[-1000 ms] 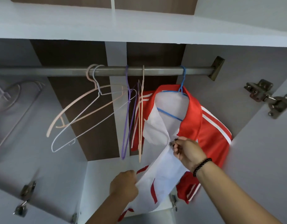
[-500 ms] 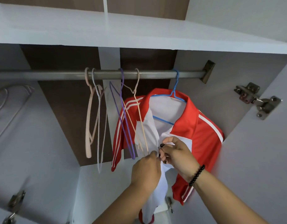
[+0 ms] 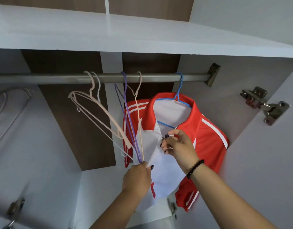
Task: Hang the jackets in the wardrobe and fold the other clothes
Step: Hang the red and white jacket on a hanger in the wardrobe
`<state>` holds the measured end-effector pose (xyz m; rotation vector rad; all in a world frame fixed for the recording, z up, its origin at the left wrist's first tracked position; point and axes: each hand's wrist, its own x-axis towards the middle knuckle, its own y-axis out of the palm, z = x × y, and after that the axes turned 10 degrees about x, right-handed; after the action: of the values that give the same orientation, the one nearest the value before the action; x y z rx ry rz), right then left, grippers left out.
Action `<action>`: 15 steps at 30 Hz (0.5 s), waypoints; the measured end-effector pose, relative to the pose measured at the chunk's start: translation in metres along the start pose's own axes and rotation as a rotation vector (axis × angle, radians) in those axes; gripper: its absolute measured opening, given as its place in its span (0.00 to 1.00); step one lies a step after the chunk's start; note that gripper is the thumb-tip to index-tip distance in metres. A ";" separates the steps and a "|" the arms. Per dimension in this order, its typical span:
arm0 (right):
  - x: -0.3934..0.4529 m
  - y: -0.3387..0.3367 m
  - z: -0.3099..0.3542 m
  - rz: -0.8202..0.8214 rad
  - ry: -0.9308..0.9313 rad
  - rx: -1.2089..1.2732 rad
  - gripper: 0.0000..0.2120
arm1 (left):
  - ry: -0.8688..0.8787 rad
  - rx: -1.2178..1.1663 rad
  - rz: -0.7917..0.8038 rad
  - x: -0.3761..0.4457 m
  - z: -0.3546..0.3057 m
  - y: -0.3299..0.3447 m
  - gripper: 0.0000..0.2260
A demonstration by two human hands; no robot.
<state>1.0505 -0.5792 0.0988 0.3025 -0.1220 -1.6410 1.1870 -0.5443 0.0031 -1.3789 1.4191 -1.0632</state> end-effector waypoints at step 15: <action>-0.039 -0.045 -0.041 -0.013 0.177 -0.236 0.12 | 0.041 -0.167 -0.010 -0.016 -0.011 -0.008 0.10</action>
<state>1.0208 -0.5322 0.0530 0.2658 0.2064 -1.6149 1.1789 -0.5289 0.0137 -1.4913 1.5614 -1.0034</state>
